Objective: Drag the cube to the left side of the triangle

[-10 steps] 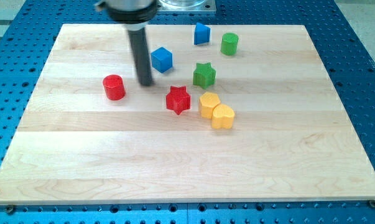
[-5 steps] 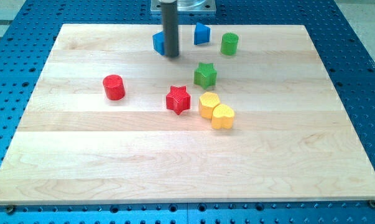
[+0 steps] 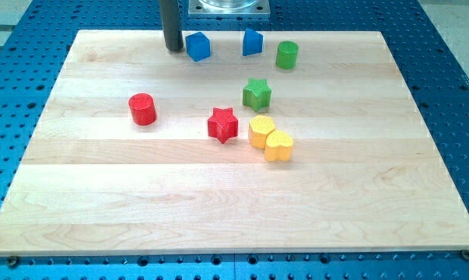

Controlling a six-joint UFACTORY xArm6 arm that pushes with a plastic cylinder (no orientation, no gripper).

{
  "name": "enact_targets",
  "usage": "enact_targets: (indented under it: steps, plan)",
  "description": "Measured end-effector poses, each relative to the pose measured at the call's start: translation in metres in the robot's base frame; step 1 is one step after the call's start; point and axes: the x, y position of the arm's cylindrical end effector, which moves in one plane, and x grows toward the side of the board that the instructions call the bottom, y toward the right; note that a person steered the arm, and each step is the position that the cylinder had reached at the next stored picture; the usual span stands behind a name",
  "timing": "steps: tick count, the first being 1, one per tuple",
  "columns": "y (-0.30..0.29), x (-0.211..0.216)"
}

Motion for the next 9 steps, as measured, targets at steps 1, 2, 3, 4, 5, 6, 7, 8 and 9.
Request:
enact_targets:
  steps: [1, 2, 3, 4, 5, 6, 7, 8, 9]
  plan:
    - [0.044, 0.000]
    - [-0.011, -0.015]
    - [-0.010, 0.020]
    - [0.026, 0.016]
    - [0.017, 0.026]
    - [0.016, 0.044]
    - [0.038, 0.028]
    - [0.048, 0.014]
    - [0.019, 0.026]
